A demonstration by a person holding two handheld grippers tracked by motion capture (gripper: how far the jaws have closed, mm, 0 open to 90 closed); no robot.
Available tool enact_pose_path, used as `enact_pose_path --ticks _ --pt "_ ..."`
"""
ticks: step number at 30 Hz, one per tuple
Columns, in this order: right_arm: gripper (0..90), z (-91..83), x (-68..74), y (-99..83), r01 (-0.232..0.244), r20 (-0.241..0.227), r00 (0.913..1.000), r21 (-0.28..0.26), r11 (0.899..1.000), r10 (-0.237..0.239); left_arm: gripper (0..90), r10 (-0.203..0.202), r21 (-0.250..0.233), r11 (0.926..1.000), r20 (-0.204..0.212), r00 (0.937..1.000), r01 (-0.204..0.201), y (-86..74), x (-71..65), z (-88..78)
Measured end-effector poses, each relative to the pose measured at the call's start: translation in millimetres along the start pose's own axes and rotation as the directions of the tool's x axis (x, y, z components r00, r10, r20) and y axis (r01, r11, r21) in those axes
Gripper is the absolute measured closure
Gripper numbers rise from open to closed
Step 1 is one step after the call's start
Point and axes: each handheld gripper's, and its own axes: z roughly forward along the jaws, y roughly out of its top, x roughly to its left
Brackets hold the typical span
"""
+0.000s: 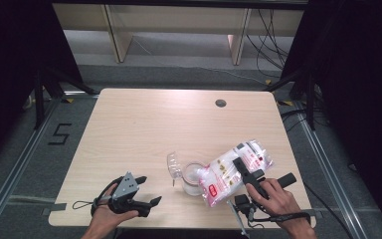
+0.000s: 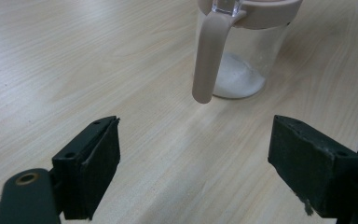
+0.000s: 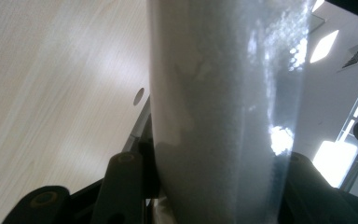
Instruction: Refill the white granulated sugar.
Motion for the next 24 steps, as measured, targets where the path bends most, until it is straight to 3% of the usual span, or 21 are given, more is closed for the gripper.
enact_pose_path --ticks 24 --pt "61.4 -2.0 -3.4 0.0 0.029 0.007 0.9995 -0.004 1.0 -0.029 16.3 -0.001 0.002 1.0 -0.005 1.0 0.001 -0.1 -0.4 -0.1"
